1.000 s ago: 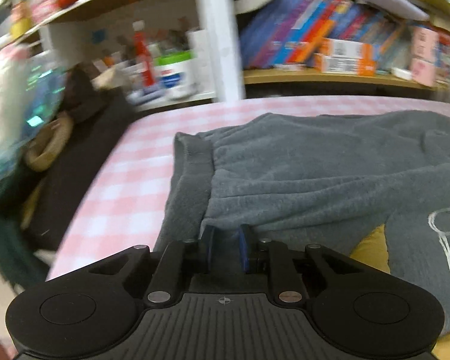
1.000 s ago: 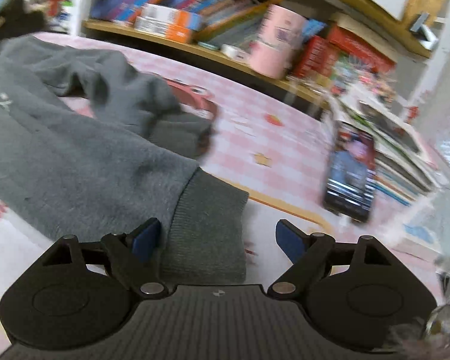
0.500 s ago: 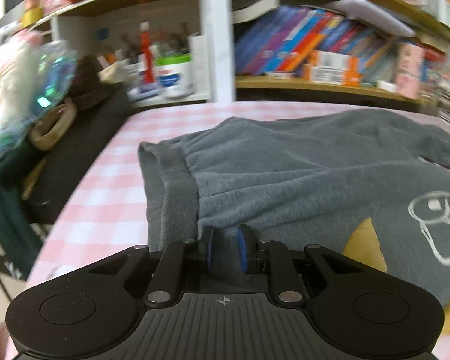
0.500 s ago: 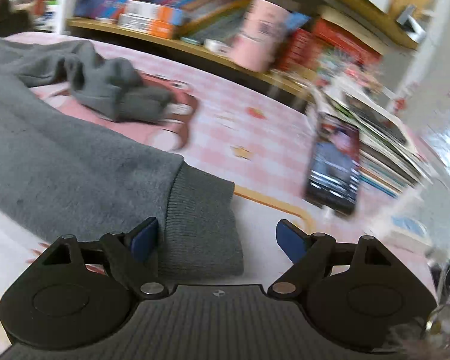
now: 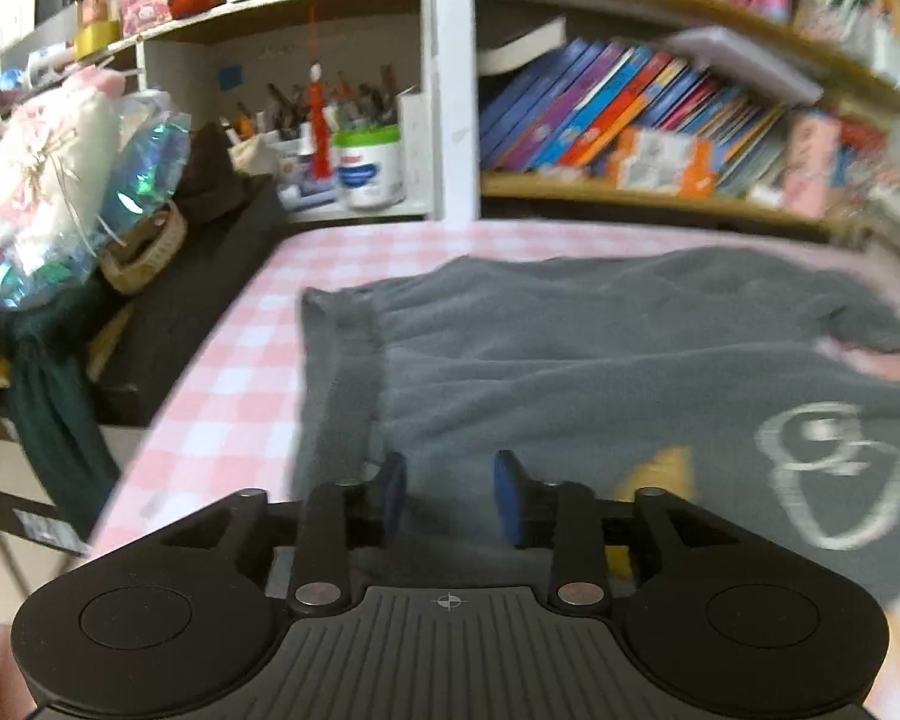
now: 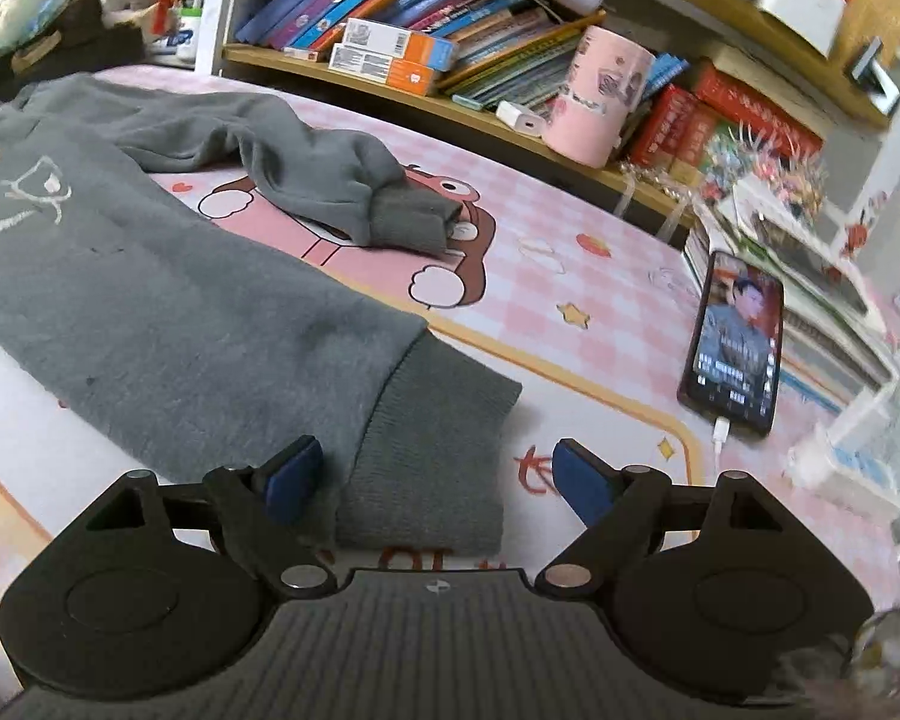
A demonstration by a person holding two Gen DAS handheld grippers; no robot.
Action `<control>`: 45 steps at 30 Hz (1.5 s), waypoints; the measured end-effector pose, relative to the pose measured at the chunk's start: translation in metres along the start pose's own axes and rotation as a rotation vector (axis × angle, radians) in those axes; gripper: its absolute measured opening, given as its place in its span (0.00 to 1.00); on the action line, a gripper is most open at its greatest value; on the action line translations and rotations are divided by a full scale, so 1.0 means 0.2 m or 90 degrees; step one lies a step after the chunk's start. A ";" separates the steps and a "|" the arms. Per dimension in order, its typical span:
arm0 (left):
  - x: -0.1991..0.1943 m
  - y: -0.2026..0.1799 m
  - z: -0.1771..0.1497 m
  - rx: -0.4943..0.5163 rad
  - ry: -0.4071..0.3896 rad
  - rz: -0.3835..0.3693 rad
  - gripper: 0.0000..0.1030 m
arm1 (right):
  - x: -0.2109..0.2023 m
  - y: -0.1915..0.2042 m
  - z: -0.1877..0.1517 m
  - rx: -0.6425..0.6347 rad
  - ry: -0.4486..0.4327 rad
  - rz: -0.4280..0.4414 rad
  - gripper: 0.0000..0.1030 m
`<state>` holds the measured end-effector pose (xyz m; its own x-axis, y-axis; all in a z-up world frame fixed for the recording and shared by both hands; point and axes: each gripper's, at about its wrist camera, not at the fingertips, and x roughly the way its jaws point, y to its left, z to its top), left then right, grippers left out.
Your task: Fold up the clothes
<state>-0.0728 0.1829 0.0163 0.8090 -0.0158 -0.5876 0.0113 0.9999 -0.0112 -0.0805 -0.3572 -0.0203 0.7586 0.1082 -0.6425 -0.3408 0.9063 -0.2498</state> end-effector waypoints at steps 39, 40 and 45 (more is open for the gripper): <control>0.23 -0.04 0.02 -0.184 -0.053 -0.112 0.84 | 1.05 0.01 0.99 0.028 0.033 -0.003 0.16; 0.24 -0.03 0.02 -0.191 -0.050 -0.108 0.84 | 1.09 -0.02 1.01 0.039 0.030 -0.011 0.16; 0.25 -0.05 0.03 -0.183 -0.044 -0.114 0.87 | 1.21 -0.06 1.09 0.068 0.021 -0.031 0.18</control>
<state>-0.0291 0.1730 -0.0087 0.8470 -0.1813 -0.4996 -0.0012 0.9394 -0.3429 0.2276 -0.2524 -0.0160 0.7533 0.0502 -0.6557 -0.2411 0.9488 -0.2042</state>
